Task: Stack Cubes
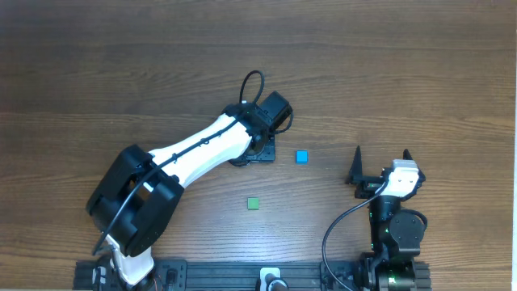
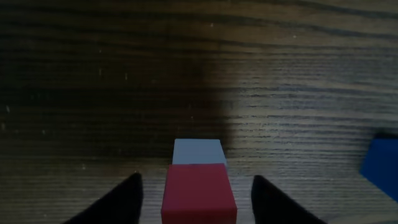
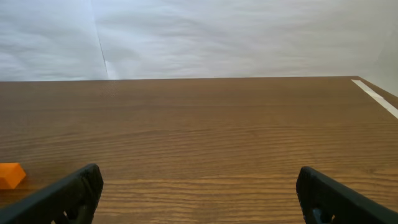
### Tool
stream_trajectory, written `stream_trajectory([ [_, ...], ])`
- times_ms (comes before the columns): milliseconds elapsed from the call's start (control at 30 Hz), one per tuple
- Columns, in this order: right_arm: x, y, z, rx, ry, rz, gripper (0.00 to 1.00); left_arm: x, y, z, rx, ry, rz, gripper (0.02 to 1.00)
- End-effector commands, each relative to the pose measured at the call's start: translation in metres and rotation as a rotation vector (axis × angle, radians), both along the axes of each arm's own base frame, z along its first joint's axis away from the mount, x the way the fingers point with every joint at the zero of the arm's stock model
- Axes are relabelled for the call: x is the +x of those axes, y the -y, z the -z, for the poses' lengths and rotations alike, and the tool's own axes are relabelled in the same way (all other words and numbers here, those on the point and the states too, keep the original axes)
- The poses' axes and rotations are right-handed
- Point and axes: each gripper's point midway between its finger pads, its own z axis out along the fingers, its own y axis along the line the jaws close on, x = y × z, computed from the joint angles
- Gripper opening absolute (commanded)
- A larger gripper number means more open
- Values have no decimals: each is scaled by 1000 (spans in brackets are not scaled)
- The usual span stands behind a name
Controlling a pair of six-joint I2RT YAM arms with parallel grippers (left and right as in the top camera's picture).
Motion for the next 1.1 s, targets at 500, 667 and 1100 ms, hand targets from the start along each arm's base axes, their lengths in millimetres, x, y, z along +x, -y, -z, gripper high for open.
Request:
stream_trajectory([
  [500,0,3,2,5,-4,18,991,114,-7,-86,-33,201,-108,750],
  [667,0,3,2,5,-4,18,991,131,-9,-57,-9,164,-99,748],
  [1100,0,3,2,5,-4,18,991,132,-2,-8,10,97,-64,726],
])
